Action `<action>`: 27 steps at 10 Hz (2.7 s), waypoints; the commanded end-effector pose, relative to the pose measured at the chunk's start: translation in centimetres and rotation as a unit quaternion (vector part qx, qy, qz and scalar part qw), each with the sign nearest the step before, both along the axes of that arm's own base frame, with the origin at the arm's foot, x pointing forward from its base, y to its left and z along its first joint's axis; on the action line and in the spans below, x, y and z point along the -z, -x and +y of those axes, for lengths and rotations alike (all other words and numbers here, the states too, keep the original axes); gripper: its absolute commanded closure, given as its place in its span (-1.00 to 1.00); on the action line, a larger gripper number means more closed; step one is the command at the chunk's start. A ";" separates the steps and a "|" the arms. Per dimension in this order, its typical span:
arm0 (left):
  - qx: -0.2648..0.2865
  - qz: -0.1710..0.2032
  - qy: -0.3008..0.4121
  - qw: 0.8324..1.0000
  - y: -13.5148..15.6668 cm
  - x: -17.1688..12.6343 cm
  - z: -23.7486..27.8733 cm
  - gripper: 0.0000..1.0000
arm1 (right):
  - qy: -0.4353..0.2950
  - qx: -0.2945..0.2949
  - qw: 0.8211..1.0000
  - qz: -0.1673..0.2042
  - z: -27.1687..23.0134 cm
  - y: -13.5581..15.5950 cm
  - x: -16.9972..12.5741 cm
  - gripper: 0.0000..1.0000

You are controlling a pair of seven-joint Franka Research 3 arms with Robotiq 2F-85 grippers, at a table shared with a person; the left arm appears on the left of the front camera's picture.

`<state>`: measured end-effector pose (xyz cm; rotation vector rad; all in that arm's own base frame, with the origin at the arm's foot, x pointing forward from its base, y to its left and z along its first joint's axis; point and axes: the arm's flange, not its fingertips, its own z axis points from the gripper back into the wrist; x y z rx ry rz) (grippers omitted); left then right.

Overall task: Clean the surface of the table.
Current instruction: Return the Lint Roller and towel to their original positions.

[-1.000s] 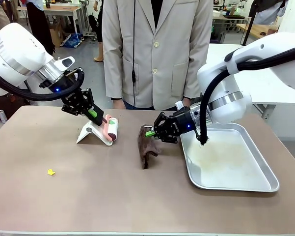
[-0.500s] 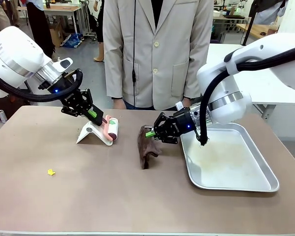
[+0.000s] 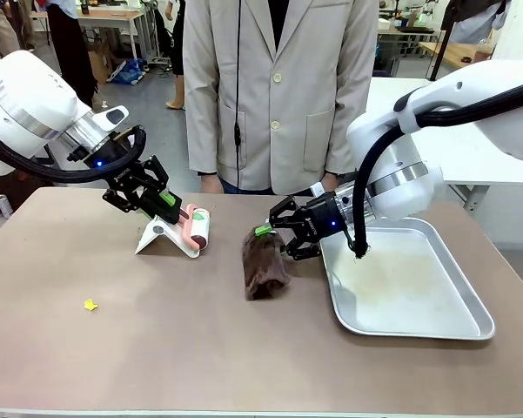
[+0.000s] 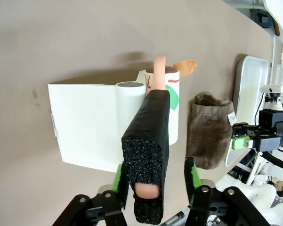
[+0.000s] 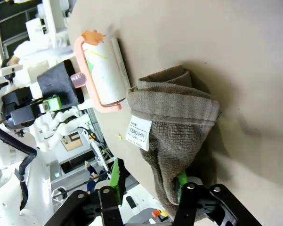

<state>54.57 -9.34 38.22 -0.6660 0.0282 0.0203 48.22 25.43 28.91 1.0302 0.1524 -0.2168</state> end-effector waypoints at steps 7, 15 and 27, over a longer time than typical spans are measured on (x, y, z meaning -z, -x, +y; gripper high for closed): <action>-0.028 -0.043 0.021 0.998 2.6 -4.1 6.3 -1.00 | 0.188 0.003 0.982 -0.023 -1.6 1.0 -5.2 -1.00; -0.002 -0.101 0.230 0.968 15.8 -8.0 16.4 -1.00 | -0.029 -0.001 0.995 -0.098 -8.5 7.1 -10.8 -1.00; -0.001 -0.094 0.410 0.907 21.1 0.1 26.9 -1.00 | -0.293 -0.074 0.943 -0.137 -24.8 13.8 -8.1 -1.00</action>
